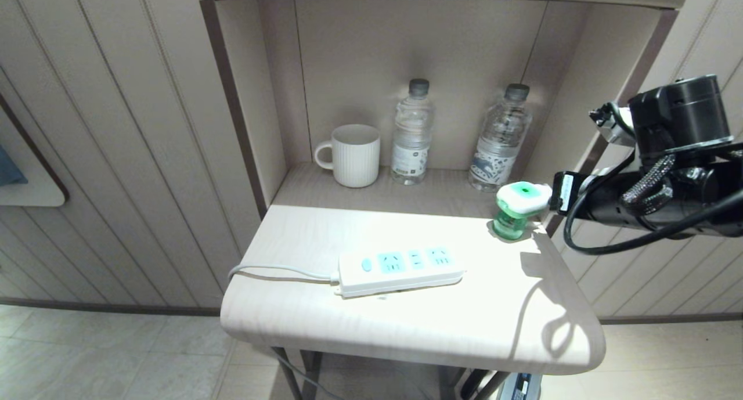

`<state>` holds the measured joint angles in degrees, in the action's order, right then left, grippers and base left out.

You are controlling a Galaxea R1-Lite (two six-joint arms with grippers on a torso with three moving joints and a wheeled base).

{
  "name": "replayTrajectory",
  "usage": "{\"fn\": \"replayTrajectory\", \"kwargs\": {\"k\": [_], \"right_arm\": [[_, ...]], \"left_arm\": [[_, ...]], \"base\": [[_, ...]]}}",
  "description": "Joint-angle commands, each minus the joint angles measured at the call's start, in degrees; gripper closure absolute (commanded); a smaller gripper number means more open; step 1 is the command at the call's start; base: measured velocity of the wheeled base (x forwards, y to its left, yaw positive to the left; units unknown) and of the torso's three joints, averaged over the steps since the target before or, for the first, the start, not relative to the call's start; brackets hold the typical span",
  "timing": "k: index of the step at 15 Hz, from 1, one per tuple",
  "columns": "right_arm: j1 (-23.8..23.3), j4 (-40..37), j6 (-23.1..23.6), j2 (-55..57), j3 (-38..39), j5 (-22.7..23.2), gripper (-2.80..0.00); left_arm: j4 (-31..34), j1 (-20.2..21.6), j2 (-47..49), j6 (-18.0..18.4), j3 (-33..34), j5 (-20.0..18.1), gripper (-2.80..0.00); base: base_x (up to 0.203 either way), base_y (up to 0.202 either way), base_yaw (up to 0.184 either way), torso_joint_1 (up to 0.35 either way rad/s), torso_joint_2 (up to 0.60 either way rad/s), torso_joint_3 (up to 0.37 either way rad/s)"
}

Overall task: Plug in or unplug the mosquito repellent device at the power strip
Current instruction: Pick up the mosquito repellent liquid

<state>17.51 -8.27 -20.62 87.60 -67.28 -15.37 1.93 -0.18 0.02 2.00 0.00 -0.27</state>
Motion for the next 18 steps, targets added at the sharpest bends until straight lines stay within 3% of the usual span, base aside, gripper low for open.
{"fn": "replayTrajectory", "kwargs": {"k": [1,15,18], "right_arm": [[0.78,0.01,-0.13,0.68,-0.38,-0.10,0.00],[0.40,2.65,-0.38,3.28,-1.27,-1.33,0.00],[0.56,6.51,-0.06,4.86,-1.36,-1.74,0.00]], "left_arm": [[0.01,0.01,-0.02,0.02,0.00,0.00,0.00],[0.01,0.01,-0.02,0.02,0.00,0.00,0.00],[0.01,0.01,-0.02,0.02,0.00,0.00,0.00]], "base": [[0.000,0.000,0.000,0.000,0.00,0.000],[0.000,0.000,0.000,0.000,0.00,0.000],[0.000,0.000,0.000,0.000,0.00,0.000]]}}
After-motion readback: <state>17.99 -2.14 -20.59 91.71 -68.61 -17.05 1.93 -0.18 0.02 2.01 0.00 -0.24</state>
